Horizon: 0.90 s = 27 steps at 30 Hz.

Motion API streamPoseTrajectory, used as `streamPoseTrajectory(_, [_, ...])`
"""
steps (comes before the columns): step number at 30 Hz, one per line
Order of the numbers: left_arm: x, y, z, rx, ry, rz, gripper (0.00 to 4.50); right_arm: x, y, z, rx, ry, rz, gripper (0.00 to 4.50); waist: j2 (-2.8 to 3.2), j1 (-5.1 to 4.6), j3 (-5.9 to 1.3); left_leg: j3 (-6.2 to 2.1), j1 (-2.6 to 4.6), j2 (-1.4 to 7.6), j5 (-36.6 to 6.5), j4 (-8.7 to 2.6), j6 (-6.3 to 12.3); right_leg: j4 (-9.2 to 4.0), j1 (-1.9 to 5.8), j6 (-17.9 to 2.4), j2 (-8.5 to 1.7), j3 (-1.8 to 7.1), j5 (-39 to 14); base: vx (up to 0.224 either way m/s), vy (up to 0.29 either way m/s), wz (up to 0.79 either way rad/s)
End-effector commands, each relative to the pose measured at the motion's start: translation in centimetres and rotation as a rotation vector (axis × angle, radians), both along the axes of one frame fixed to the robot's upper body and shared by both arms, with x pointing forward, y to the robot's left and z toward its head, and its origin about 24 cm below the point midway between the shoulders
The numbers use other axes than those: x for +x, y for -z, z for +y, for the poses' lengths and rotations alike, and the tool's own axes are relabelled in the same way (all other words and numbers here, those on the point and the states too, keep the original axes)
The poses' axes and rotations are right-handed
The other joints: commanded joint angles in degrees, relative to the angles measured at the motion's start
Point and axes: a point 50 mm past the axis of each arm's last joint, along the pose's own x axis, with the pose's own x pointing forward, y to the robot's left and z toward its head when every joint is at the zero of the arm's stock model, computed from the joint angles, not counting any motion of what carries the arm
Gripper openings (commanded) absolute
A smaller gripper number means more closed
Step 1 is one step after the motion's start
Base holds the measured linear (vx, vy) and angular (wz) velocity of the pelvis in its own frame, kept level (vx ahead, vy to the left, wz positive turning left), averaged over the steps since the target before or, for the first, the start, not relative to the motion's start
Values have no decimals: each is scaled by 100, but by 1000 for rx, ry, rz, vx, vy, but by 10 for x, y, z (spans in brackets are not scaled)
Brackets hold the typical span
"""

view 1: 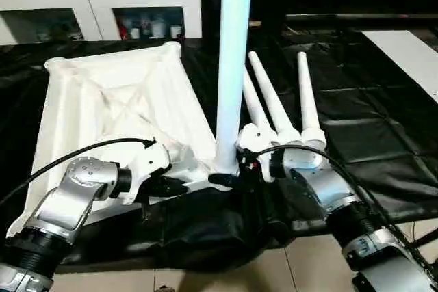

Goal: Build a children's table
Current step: Rotate leg to tighten

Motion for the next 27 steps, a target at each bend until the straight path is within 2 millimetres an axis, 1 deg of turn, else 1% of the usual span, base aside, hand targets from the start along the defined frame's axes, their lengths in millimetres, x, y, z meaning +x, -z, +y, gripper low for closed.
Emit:
streamPoseTrajectory(1, [-6,2,-12,-18,79,33,0,-1,-1,0,2,-11,5,404,31,-7,-353,4,59,98,-598,-288,191,-317,296,-1324,-347,227,675,0,0,0])
streamPoseTrajectory(2, [-6,2,-12,-18,79,33,0,-1,-1,0,2,-11,5,398,28,-8,-353,3,57,97,-586,-285,201,-315,297,-1324,-344,225,687,0,0,0])
streamPoseTrajectory(4, [-6,2,-10,-14,78,37,0,-2,0,-2,4,-13,20,369,39,-7,-347,3,59,98,-634,-286,197,-323,292,-1323,-344,223,605,0,0,0])
streamPoseTrajectory(7, [-6,3,-10,-11,78,38,0,-2,1,-3,0,-15,28,358,40,-8,-346,-1,61,103,-636,-286,195,-317,289,-1338,-342,221,606,0,0,0])
streamPoseTrajectory(9, [-7,3,-10,-10,78,41,0,-3,2,-4,-2,-18,34,326,38,-8,-346,-2,60,101,-641,-283,197,-316,294,-1345,-344,221,611,0,0,0])
streamPoseTrajectory(10, [-7,3,-10,-10,78,42,0,-3,3,-4,-2,-19,37,326,36,-6,-345,-1,63,101,-631,-281,203,-315,290,-1348,-343,221,621,0,0,0])
streamPoseTrajectory(12, [-7,3,-9,-9,79,45,0,-4,3,-4,1,-21,44,306,33,-5,-348,0,57,98,-592,-275,227,-308,298,-1357,-344,221,672,0,0,0])
streamPoseTrajectory(13, [-7,3,-9,-9,79,46,0,-4,4,-3,1,-20,46,306,30,-6,-346,-1,57,97,-584,-276,232,-309,298,-1357,-343,221,678,0,0,0])
streamPoseTrajectory(14, [-8,3,-9,-9,78,48,0,-4,4,-3,2,-21,50,285,31,-5,-348,-2,57,98,-566,-274,239,-305,296,-1360,-342,218,692,0,0,0])
streamPoseTrajectory(16, [-8,3,-8,-8,78,52,0,-4,5,-2,4,-20,54,280,35,-4,-347,-1,61,97,-572,-272,243,-305,295,-1371,-342,218,684,0,0,0])
streamPoseTrajectory(17, [-8,3,-8,-7,77,54,0,-4,5,-2,6,-20,56,277,22,-8,-349,-1,59,99,-567,-272,250,-304,299,-1372,-341,217,683,0,0,0])
streamPoseTrajectory(20, [-8,3,-8,-7,77,58,0,-5,6,-1,9,-20,63,272,26,-8,-349,-1,55,93,-513,-266,268,-297,299,-1378,-339,216,728,0,0,0])
streamPoseTrajectory(24, [-8,4,-7,-7,74,58,0,-5,7,0,17,-10,70,272,24,-9,-346,-1,60,96,-542,-268,262,-304,297,-1371,-343,214,647,0,0,0])
streamPoseTrajectory(27, [-6,5,-9,-6,61,47,0,-2,10,3,47,60,77,272,26,-14,-345,-1,59,96,-542,-271,256,-302,293,-1373,-343,217,641,0,0,0])
